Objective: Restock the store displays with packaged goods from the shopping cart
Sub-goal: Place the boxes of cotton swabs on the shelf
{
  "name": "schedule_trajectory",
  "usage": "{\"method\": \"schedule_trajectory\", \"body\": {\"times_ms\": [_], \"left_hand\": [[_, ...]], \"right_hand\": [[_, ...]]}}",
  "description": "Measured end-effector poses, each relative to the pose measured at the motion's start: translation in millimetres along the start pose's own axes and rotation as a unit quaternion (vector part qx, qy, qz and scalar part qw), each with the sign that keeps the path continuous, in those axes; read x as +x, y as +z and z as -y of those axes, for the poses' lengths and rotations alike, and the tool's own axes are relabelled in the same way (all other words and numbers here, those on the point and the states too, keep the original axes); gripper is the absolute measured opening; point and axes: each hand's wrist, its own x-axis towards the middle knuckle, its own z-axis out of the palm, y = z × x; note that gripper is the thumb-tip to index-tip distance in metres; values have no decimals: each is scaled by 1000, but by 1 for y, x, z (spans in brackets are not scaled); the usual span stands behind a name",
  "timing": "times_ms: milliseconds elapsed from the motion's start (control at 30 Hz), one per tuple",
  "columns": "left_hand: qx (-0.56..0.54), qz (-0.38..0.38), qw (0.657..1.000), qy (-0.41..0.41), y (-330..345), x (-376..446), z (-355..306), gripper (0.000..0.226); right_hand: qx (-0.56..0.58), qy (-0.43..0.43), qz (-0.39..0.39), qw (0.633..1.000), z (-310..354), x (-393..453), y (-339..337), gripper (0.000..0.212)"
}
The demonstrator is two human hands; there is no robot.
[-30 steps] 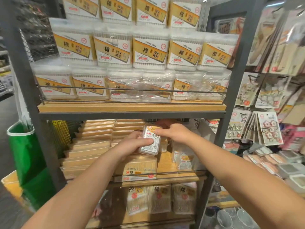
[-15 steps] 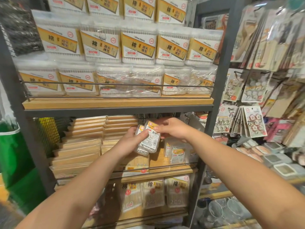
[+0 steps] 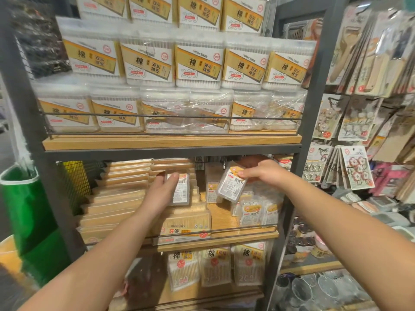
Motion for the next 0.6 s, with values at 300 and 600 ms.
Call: {"method": "schedule_trajectory", "body": {"times_ms": [300, 600], "left_hand": [[-27, 26, 999, 5, -2, 8, -4, 106], [-73, 39, 996, -22, -5, 9, -13, 30]], "right_hand": [[-202, -17, 14, 979, 16, 8, 37, 33], [-243, -41, 26, 969, 9, 12, 37, 28]]}}
